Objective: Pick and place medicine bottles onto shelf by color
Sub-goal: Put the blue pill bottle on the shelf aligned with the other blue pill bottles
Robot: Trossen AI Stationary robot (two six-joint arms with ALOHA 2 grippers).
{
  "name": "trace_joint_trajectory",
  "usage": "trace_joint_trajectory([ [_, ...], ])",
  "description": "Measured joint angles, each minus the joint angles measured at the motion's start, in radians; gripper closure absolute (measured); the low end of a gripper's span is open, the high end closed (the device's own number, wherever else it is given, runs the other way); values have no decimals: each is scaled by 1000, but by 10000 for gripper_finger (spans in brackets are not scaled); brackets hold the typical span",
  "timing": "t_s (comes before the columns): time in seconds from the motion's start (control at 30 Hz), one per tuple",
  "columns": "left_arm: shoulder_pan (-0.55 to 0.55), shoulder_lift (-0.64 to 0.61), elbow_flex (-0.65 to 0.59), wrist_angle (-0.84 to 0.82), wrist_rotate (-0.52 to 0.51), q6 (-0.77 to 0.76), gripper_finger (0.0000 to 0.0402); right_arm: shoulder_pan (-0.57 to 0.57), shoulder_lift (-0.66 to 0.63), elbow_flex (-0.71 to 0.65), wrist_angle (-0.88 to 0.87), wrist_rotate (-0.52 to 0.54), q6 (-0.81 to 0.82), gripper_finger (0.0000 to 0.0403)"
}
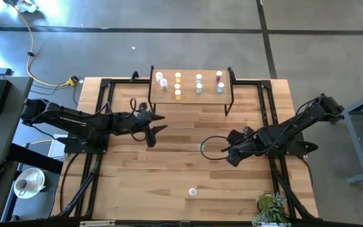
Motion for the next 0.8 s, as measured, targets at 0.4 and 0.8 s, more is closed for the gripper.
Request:
trace_joint_trajectory([
  [0.4,-121,0,-84,63,1,-71,222,-3,10,0,-167,3,162,201],
  [0.8,-185,0,-84,118,-2,-69,222,-3,16,-122,-158,-24,221,201],
])
